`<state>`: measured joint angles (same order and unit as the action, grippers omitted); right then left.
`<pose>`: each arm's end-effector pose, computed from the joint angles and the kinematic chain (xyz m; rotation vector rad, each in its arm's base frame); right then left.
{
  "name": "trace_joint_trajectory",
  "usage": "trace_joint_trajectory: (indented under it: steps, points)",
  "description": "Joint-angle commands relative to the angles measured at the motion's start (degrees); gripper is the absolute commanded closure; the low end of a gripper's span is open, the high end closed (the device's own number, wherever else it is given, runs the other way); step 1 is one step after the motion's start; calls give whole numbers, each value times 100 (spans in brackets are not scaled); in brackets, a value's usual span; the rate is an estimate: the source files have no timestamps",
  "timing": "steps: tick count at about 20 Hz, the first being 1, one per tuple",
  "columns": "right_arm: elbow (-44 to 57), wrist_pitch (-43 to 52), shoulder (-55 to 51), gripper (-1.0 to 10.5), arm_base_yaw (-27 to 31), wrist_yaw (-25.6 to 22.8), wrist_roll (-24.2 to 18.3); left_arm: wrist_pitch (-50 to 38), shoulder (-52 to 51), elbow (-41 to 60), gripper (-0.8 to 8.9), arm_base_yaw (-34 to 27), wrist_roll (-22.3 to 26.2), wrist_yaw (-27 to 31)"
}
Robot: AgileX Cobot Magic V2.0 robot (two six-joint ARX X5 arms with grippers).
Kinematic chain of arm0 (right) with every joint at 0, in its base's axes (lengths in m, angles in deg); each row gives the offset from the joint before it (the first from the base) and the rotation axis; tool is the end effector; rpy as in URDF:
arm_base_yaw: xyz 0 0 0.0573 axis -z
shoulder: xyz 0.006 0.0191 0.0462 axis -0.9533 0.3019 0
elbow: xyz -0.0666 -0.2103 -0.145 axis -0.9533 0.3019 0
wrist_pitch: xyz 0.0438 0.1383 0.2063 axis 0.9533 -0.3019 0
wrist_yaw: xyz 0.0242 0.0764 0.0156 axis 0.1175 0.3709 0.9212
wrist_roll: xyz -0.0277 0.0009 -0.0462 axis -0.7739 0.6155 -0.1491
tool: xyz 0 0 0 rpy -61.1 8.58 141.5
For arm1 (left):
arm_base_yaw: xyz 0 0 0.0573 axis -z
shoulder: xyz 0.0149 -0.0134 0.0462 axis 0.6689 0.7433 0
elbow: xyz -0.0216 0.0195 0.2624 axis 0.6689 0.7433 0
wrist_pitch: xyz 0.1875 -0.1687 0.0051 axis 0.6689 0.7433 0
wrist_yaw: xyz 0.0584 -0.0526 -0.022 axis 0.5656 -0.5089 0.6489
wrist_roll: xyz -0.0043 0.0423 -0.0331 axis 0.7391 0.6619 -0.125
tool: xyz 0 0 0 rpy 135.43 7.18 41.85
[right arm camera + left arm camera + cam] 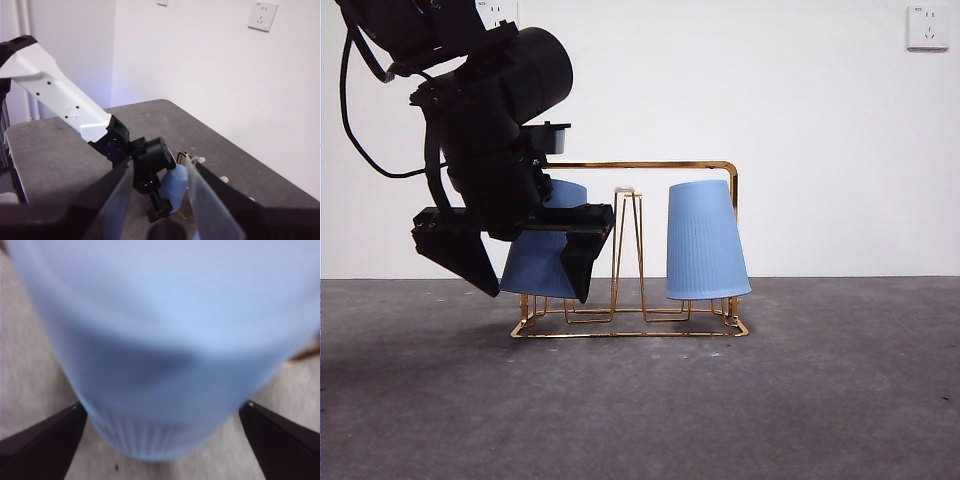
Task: Pick up cup 1,put cup 1 in the cup rack,pick up cup 2,put cup 2 in the cup rack
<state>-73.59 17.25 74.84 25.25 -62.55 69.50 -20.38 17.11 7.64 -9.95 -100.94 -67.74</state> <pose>0.0442 0.0514 0.4701 -0.2543 0.0136 0.9179 0.3063 -0.1840 0.1844 0.1229 0.9014 -0.1954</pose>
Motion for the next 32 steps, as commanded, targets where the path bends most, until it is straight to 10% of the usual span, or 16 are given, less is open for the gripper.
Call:
trace_joint_trajectory:
  steps: [1,10,26,32]
  points:
    - [31,22,-7,762,-2,0,-20,170,-46,33,301,4,-33,-125]
    - [31,-188,-7,762,-2,-28,-13,1320,-1126,31,301,55,-24,-544]
    - [31,-2448,505,761,-2,-389,673,3228,-4465,31,311,376,-151,-3368]
    - [31,-2691,636,761,-2,-387,697,3462,-5025,31,312,382,-214,-3427]
